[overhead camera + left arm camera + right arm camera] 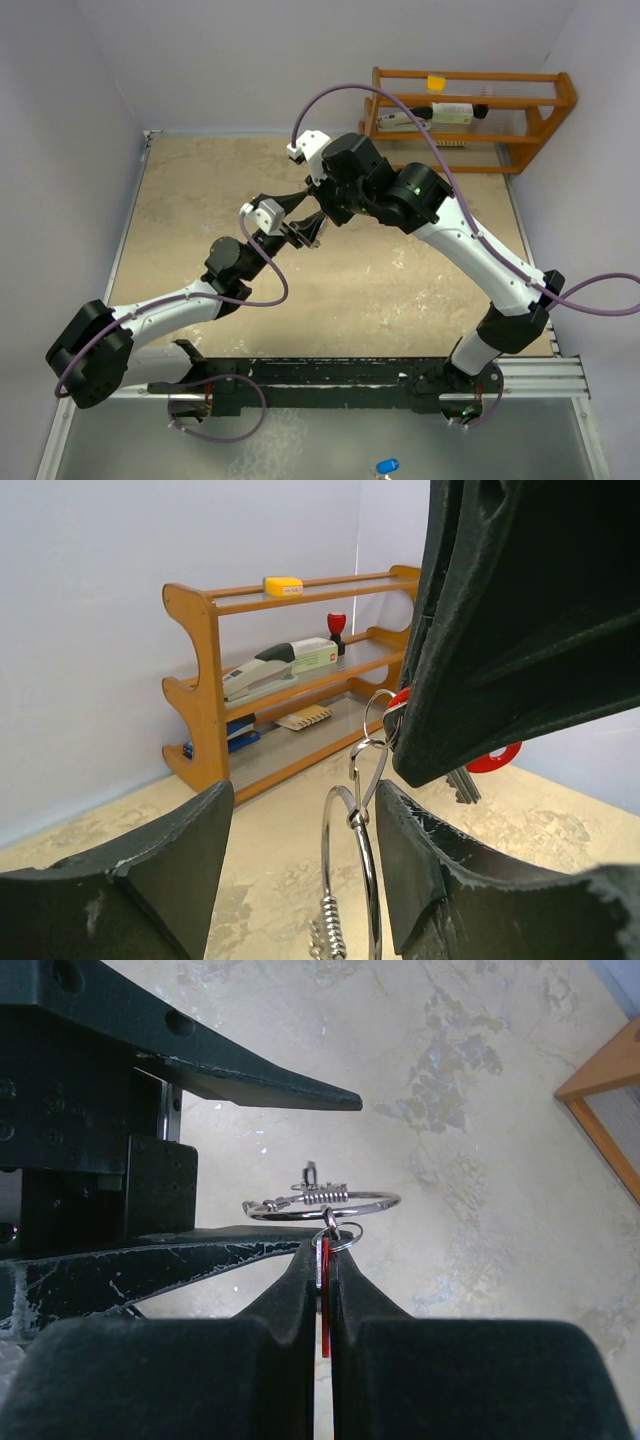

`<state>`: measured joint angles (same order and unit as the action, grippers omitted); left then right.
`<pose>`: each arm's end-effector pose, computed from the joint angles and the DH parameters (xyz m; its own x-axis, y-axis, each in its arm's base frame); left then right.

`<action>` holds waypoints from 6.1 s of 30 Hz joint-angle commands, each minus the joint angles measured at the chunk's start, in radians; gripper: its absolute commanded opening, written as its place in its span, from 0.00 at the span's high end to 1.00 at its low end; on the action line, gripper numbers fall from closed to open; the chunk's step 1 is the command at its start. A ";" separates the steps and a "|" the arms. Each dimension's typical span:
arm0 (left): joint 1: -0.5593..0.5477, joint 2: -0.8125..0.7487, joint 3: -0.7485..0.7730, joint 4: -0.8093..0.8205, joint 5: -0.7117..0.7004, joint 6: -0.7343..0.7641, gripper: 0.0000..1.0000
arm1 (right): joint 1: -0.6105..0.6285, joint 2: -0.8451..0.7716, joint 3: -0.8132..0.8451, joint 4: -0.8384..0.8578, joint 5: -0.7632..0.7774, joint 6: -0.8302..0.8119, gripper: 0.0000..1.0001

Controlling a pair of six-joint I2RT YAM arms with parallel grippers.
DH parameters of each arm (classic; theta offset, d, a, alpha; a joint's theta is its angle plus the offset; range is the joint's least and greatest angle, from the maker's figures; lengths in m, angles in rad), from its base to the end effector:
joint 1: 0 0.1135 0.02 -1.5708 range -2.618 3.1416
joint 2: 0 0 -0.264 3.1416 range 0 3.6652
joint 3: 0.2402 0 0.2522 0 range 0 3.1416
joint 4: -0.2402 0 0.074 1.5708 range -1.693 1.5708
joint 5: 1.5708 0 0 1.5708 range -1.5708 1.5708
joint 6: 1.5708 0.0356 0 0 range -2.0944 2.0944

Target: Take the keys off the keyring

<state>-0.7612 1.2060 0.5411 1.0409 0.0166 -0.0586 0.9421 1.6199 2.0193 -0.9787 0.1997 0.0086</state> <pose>0.1861 -0.1781 0.2965 0.2244 -0.2946 -0.9289 0.7152 0.6972 -0.0484 0.1977 0.2599 0.4681 -0.3279 -0.4366 -0.8378 -0.6923 0.7145 -0.1014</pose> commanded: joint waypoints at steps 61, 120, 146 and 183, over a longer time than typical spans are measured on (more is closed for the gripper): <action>-0.026 0.035 -0.029 0.155 -0.009 0.000 0.52 | 0.015 -0.050 -0.031 0.078 0.008 0.007 1.00; -0.035 -0.058 0.070 -0.188 0.115 0.184 0.89 | 0.017 -0.010 0.142 -0.111 0.120 -0.019 1.00; -0.034 0.012 0.034 0.101 0.148 0.017 0.62 | 0.017 -0.034 0.056 -0.058 0.060 0.000 1.00; -0.035 0.042 0.019 0.128 0.075 -0.012 1.00 | 0.017 -0.046 0.018 -0.033 0.046 0.010 1.00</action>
<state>-0.7990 1.2480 0.5430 1.1362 0.1089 -0.0525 0.9600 1.6161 2.0392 -1.0416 0.2592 0.0090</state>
